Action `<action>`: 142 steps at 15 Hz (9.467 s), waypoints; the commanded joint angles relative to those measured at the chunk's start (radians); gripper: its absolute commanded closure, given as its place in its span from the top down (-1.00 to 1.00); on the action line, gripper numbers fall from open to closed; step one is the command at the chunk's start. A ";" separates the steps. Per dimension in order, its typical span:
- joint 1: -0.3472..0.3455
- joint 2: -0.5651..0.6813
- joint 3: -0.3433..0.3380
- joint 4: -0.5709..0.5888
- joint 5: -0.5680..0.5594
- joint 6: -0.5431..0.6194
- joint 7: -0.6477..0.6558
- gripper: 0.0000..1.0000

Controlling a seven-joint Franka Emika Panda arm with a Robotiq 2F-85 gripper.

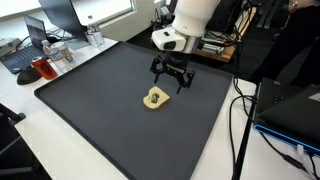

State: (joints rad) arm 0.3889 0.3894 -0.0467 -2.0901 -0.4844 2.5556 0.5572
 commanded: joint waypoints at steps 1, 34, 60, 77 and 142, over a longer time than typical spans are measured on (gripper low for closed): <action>-0.051 -0.103 0.017 -0.146 0.020 0.135 -0.048 1.00; -0.586 -0.081 0.120 -0.121 1.254 -0.268 -1.342 1.00; -0.500 0.614 0.221 0.973 0.736 -0.941 -1.339 1.00; -0.134 0.652 0.093 1.065 0.333 -0.871 -1.171 1.00; -0.470 -0.253 0.206 -0.133 1.072 -0.304 -1.293 1.00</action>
State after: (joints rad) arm -0.0737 0.1365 0.2053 -2.2420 0.5310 2.3089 -0.6244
